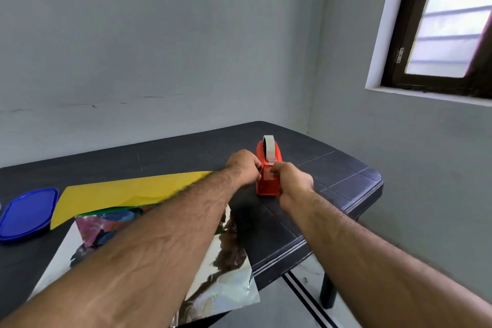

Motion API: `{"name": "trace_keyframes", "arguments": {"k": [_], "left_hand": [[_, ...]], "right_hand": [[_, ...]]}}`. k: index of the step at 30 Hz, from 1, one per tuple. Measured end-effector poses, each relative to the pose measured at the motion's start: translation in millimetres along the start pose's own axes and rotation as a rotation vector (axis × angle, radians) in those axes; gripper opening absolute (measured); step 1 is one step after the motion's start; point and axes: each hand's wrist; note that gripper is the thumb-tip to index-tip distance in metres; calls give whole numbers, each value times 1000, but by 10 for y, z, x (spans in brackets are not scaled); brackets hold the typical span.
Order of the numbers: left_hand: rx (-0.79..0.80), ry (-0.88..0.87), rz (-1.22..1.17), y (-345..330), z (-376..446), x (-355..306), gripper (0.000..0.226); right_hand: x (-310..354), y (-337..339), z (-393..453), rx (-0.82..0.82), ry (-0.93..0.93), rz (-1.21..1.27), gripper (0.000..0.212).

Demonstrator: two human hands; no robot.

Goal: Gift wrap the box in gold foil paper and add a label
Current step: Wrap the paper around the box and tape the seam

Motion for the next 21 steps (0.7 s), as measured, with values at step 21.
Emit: {"name": "trace_keyframes", "arguments": {"k": [21], "left_hand": [[-189,-70,-781,1795,-1284,1001,4]], "right_hand": [[104,-1080,-1387,548,229,27,18]]}}
Point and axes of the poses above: each hand's wrist, its own z-axis towards the middle knuckle, its own y-axis out of the back of the hand, x = y × z, and after that the axes turned 8 degrees about z, right-handed
